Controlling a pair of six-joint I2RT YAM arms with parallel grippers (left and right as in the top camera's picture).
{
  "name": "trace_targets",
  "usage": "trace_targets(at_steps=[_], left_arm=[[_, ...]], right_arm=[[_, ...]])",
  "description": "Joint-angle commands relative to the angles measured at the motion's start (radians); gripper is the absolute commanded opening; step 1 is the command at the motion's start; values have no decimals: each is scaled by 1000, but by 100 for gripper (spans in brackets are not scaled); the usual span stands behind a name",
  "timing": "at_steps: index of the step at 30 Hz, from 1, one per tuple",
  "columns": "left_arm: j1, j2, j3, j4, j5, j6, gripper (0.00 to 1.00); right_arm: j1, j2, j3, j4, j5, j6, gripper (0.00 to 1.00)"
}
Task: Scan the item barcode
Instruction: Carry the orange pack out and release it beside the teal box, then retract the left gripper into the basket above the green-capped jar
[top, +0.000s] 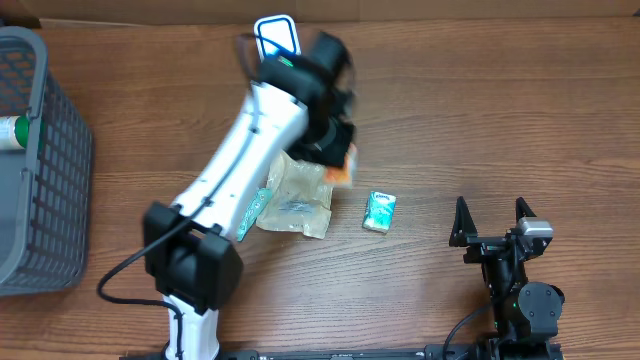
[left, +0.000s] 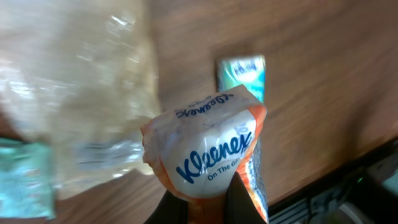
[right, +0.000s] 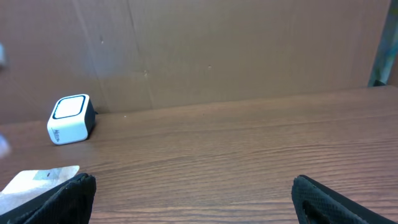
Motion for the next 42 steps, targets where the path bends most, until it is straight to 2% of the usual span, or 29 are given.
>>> trace_targets(at_steps=[1, 8, 18, 19, 20, 22, 24, 26, 30, 35, 38, 42], left_arm=[[-42, 0, -90, 52, -23, -57, 4], [-112, 0, -249, 183, -128, -196, 4], [-117, 0, -375, 332, -132, -240, 5], [-117, 0, -377, 332, -132, -240, 18], [-117, 0, -377, 332, -133, -239, 36], [-117, 0, -376, 338, -131, -239, 65], [-116, 0, -375, 346, -119, -239, 80], [-114, -1, -359, 337, -111, -235, 82], [-87, -3, -249, 242, -113, -216, 81], [3, -3, 19, 79, -113, -151, 80], [81, -3, 203, 16, -126, -85, 81], [233, -3, 427, -56, -132, -74, 84]], right_arm=[[-2, -5, -10, 6, 5, -5, 100], [-2, -5, -10, 6, 5, -5, 100], [-2, -5, -10, 6, 5, -5, 100], [-2, -5, -10, 6, 5, -5, 100], [-2, -5, -10, 6, 5, -5, 100], [-2, -5, -10, 6, 5, -5, 100], [-2, -5, -10, 6, 5, -5, 100], [-2, -5, -10, 6, 5, -5, 100], [-2, -5, -10, 6, 6, -5, 100], [-2, -5, -10, 6, 5, -5, 100], [-2, -5, -10, 6, 5, -5, 100], [-2, -5, -10, 6, 5, -5, 100]])
